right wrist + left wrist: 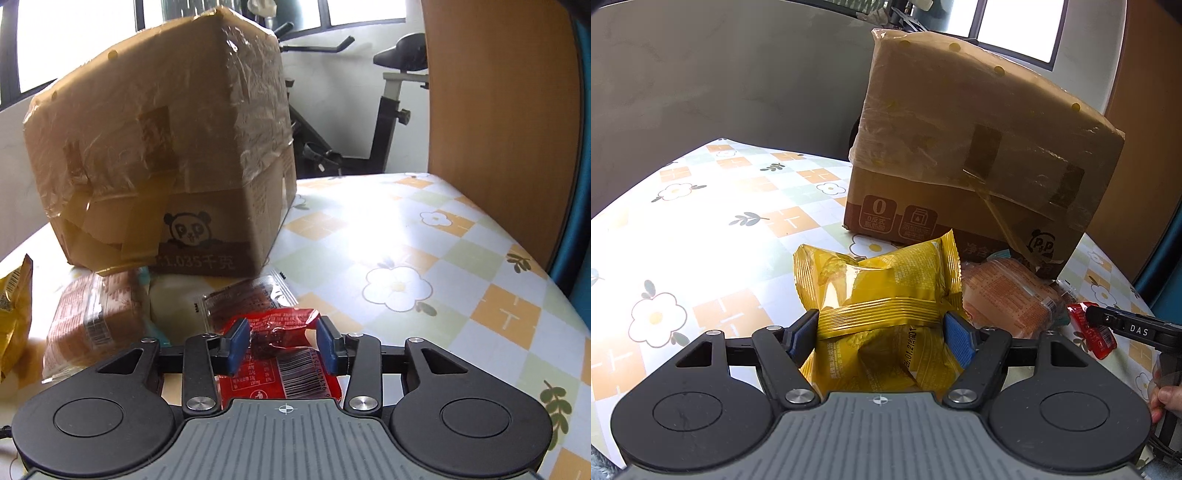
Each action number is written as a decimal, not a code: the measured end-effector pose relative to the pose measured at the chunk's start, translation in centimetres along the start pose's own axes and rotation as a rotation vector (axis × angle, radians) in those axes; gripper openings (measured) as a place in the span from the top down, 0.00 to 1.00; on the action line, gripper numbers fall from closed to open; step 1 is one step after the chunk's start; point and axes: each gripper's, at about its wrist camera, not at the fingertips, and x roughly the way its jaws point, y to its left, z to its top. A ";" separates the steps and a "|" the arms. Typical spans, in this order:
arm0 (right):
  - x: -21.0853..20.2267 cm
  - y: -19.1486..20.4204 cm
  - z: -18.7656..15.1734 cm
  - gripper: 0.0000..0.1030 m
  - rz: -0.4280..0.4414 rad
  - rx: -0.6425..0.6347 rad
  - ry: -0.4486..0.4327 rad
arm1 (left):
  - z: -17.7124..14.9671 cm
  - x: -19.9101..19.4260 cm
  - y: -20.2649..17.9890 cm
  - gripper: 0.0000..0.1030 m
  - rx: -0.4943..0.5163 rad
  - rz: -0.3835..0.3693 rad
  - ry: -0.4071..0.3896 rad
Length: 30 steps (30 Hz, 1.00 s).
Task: Organize snacks
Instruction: 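Hold the yellow packet with the left gripper while the right gripper grasps the red sausage packet, then lift both held packets and carry them toward the open box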
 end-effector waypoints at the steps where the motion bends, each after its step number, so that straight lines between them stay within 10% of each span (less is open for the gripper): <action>1: 0.0 0.4 0.0 0.56 0.001 -0.025 0.000 | 0.0 0.0 0.0 0.28 0.002 0.000 0.000; 20: 1.8 2.5 0.3 0.35 -0.018 -0.113 0.089 | -0.2 -0.1 -0.1 0.28 0.025 0.004 -0.009; 30: -0.1 2.5 -0.2 0.65 0.008 -0.124 -0.007 | -0.1 -0.3 0.1 0.28 0.025 0.003 -0.026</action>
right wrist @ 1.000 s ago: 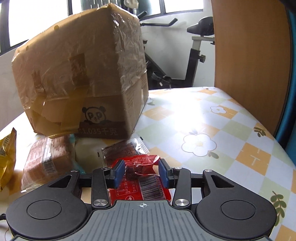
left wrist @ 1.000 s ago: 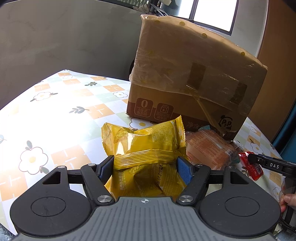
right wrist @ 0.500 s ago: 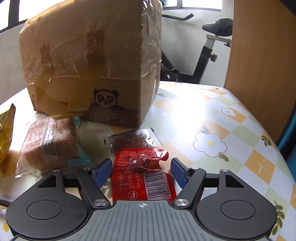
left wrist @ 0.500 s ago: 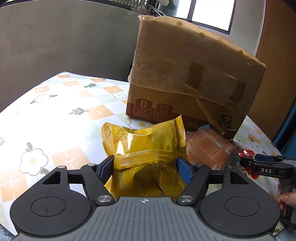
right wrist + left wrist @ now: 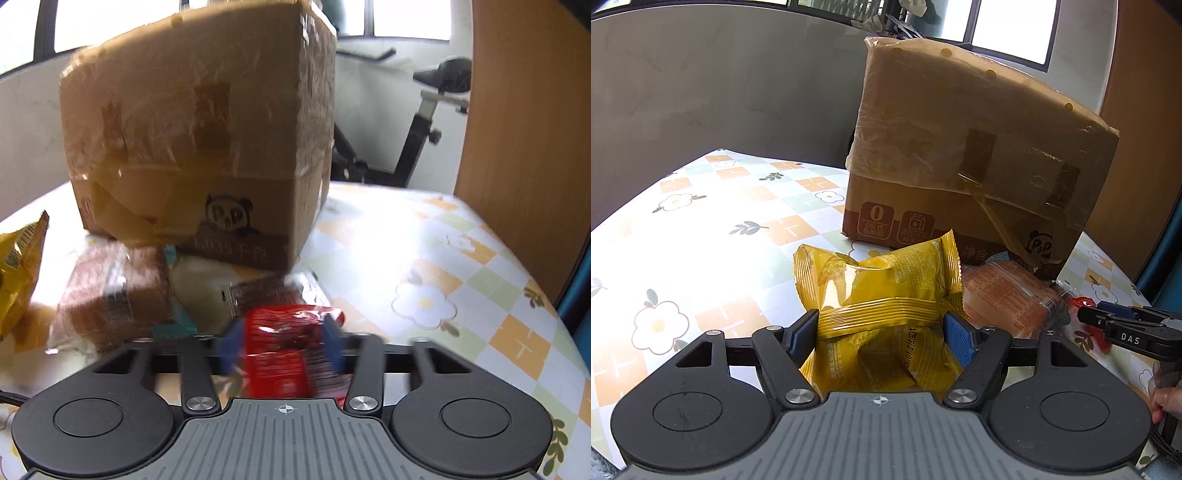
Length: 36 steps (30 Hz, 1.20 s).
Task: Organize snacks
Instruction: 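Lift both held packets and carry them toward the open box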
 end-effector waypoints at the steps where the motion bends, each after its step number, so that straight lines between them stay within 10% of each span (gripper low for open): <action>1: 0.0 -0.1 0.0 0.65 0.004 0.007 0.001 | 0.0 0.0 0.0 0.28 0.000 0.000 -0.001; 22: -1.5 -0.7 -0.1 0.65 -0.004 0.032 -0.088 | 0.1 -0.2 0.0 0.28 0.023 0.005 -0.023; 36: -6.1 -2.3 4.1 0.65 0.004 0.042 -0.237 | 2.8 -3.5 -1.3 0.28 0.134 0.021 -0.208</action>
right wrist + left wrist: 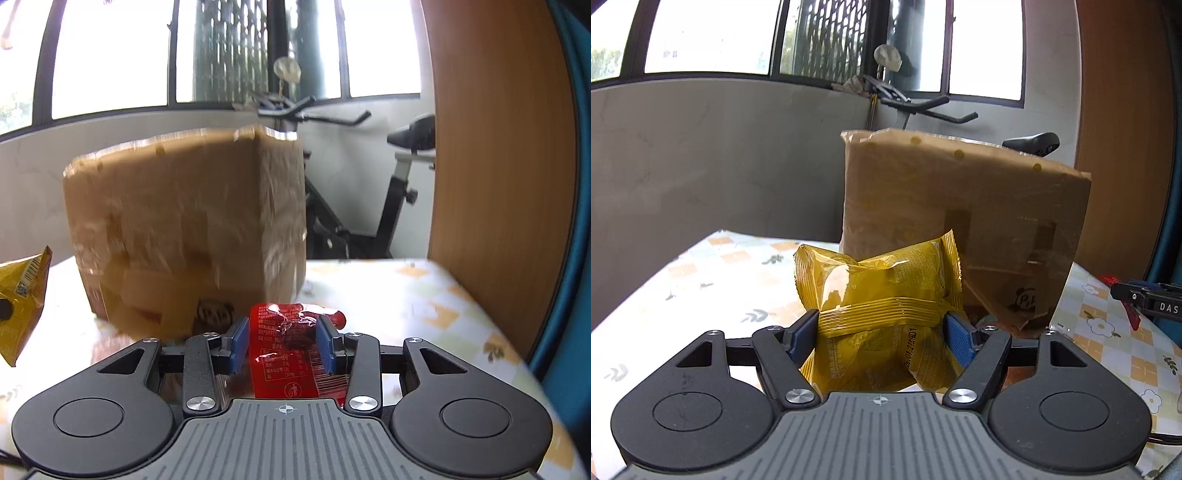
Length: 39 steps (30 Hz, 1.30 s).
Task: Organize snacks
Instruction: 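Lift both held packets and carry them toward the open box, then open both grippers to drop the packets into the box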
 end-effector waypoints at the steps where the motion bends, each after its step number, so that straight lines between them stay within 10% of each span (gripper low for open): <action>1: -0.2 0.0 0.7 0.65 0.004 -0.004 -0.016 | 0.6 -0.4 -0.1 0.28 0.010 -0.002 -0.021; 16: 1.1 1.0 13.5 0.65 0.167 -0.066 -0.218 | 13.3 -0.3 -1.0 0.28 0.067 -0.093 -0.247; 26: 8.9 3.1 18.5 0.65 0.237 -0.032 -0.163 | 20.8 9.9 -3.8 0.28 0.070 -0.187 -0.171; 39: 12.6 3.4 15.5 0.62 0.230 -0.033 -0.040 | 20.0 17.1 -6.6 0.18 0.229 -0.188 0.014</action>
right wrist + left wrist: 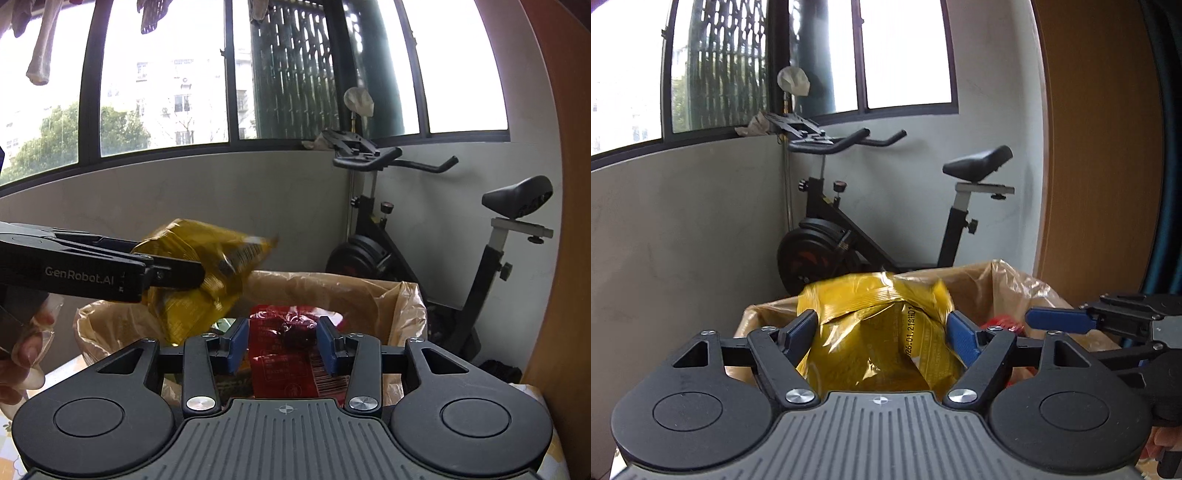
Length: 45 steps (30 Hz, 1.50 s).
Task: Organize snacks
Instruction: 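Open both grippers to drop the packets into the box, then move both grippers back to the snacks beside the taped box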
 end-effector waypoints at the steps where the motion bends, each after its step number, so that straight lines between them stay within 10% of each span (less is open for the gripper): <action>1: -0.2 0.0 -0.2 0.57 -0.007 -0.001 0.000 | -0.3 -0.1 0.0 0.17 0.000 -0.010 0.015; 28: -8.9 -1.3 -5.4 0.51 -0.086 0.163 -0.024 | -5.3 -12.3 5.0 0.18 -0.152 0.074 -0.072; 45: -6.5 0.3 -15.6 0.51 -0.146 0.130 0.230 | -15.2 -7.9 1.3 0.21 -0.224 -0.029 0.171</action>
